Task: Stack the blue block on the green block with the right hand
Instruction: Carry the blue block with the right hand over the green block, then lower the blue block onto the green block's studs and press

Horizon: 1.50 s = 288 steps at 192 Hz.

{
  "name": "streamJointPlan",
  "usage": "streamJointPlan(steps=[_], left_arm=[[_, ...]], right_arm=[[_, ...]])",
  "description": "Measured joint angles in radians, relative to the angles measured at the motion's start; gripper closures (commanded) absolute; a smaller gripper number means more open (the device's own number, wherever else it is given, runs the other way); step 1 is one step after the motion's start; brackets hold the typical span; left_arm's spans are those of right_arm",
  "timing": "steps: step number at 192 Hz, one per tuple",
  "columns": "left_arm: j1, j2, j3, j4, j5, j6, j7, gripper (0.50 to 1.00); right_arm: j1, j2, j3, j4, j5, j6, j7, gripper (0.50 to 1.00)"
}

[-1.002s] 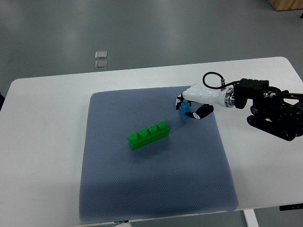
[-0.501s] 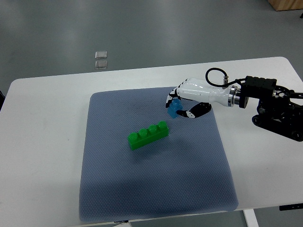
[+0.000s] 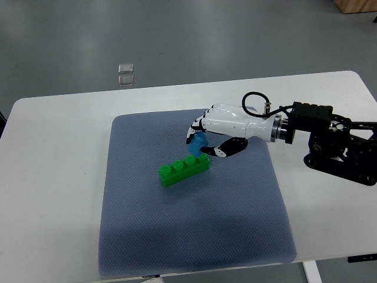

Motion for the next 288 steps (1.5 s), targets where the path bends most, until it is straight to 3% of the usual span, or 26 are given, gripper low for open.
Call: streamJointPlan(steps=[288], left_arm=[[0.000,0.000,0.000,0.000,0.000,0.000,0.000,0.500]], right_arm=[[0.003,0.116,-0.062,-0.134,-0.068,0.014,-0.030,0.989]])
